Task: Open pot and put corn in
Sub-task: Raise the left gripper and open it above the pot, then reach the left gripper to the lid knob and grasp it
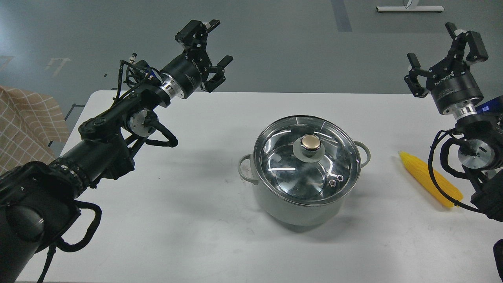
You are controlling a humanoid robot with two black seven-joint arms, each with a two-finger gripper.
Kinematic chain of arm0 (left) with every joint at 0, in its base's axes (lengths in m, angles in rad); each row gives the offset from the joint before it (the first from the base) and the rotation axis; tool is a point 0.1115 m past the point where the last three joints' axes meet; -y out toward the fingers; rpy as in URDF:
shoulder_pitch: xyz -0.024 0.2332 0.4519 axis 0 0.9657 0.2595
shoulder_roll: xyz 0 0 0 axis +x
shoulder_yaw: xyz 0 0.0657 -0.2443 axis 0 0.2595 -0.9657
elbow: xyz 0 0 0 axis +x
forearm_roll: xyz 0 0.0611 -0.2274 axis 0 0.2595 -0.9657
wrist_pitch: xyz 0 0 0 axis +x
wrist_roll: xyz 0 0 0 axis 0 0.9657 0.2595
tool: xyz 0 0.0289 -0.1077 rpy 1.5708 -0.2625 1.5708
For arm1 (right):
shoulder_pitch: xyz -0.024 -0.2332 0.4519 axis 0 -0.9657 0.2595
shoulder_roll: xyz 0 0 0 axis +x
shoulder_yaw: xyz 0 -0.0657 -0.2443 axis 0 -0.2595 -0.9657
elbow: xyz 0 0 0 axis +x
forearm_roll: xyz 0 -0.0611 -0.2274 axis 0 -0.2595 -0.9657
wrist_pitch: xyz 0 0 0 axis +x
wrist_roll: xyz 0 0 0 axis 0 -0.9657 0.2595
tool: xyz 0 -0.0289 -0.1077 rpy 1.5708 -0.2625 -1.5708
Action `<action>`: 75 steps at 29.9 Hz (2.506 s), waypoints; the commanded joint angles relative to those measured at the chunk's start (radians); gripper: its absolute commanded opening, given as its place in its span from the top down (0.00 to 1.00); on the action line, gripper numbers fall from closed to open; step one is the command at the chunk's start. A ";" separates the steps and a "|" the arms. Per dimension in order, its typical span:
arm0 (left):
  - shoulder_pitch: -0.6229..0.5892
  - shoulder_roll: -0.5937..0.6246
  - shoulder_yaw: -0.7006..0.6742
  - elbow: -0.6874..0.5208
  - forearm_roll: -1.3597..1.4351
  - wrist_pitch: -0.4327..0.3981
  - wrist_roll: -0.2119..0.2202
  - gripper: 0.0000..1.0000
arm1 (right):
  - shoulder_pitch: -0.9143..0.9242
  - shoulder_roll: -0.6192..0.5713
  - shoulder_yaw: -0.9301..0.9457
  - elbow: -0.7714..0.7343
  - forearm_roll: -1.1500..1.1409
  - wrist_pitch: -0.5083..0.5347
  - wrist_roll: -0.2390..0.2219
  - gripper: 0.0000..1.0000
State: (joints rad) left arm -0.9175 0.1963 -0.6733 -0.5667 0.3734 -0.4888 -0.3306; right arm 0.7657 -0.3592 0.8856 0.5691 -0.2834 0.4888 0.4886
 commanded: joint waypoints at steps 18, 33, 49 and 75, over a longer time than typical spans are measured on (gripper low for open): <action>0.002 0.006 -0.019 0.005 -0.002 0.000 -0.036 0.02 | -0.006 -0.009 0.001 0.060 0.004 0.000 0.000 0.00; 0.012 -0.017 -0.086 -0.009 -0.080 0.000 -0.051 0.02 | -0.008 -0.058 -0.008 0.101 0.004 0.000 0.000 0.00; 0.043 -0.037 -0.123 -0.081 -0.080 0.000 -0.051 0.02 | -0.008 -0.050 -0.008 0.109 0.004 0.000 0.000 0.00; -0.135 0.155 -0.035 -0.691 0.916 0.061 -0.059 0.02 | -0.022 -0.078 -0.010 0.104 0.003 -0.018 0.000 0.00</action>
State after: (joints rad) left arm -1.0613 0.3526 -0.7162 -1.1499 1.0743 -0.4534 -0.3863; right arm 0.7502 -0.4252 0.8758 0.6676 -0.2823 0.4770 0.4888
